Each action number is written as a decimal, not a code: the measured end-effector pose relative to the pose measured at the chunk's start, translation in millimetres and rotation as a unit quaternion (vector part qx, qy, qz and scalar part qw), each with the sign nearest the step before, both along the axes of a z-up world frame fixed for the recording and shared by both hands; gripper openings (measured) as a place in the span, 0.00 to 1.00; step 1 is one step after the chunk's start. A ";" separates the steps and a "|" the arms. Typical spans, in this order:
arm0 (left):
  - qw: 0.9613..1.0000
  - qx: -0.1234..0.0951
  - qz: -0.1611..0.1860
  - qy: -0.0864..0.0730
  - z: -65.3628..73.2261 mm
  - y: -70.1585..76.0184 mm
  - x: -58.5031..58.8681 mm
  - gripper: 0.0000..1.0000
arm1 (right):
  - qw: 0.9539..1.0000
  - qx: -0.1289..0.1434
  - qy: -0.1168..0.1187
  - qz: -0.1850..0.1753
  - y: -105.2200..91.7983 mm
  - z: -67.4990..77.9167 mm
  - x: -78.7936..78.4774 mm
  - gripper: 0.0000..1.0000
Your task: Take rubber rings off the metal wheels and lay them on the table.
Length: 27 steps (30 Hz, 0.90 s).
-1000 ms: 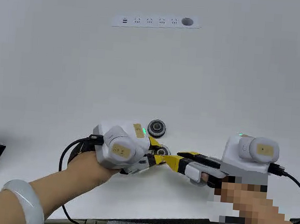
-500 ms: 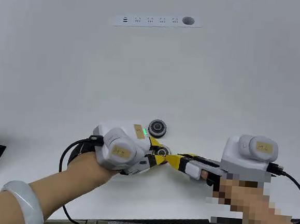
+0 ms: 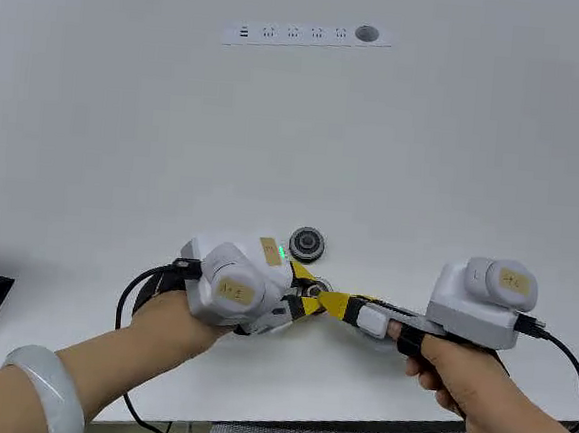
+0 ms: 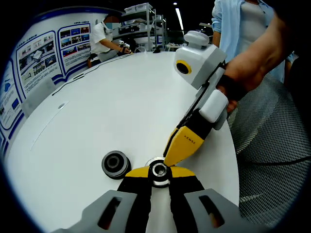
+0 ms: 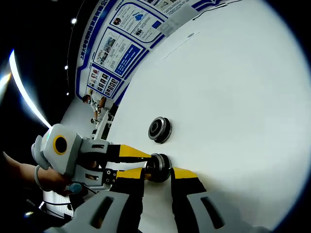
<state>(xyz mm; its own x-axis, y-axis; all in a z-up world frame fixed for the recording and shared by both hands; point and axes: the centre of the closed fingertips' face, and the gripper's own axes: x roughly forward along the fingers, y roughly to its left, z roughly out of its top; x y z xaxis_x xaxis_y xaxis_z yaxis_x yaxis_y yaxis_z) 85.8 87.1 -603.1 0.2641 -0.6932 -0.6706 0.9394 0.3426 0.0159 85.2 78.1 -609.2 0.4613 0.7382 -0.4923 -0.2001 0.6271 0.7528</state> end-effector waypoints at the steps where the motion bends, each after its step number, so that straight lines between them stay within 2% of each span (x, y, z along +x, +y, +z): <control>1: 1.000 0.000 0.000 0.000 0.0 -0.1 0.0 0.13 | 1.000 0.002 0.003 -0.002 0.8 -0.4 0.4 0.23; 6: 1.000 -0.001 -0.001 0.000 0.1 0.0 0.0 0.13 | 1.000 0.010 0.008 -0.007 3.3 -1.0 1.5 0.23; 13: 1.000 -0.002 -0.002 0.001 0.2 0.0 0.1 0.13 | 1.000 0.014 0.002 -0.008 4.7 3.9 3.0 0.23; 21: 1.000 -0.003 -0.001 0.001 0.2 -0.2 0.0 0.13 | 1.000 0.013 -0.008 -0.004 3.0 8.9 3.3 0.23; 27: 1.000 -0.003 -0.003 0.001 0.2 -0.4 -0.1 0.13 | 1.000 0.005 -0.007 -0.002 1.1 5.7 3.7 0.18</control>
<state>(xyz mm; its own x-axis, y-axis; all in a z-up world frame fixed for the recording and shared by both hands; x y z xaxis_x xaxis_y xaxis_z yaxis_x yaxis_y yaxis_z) 85.7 86.7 -602.9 0.2591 -0.6989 -0.6666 0.9413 0.3372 0.0123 88.9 79.2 -603.5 0.4716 0.7414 -0.4774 -0.2086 0.6198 0.7565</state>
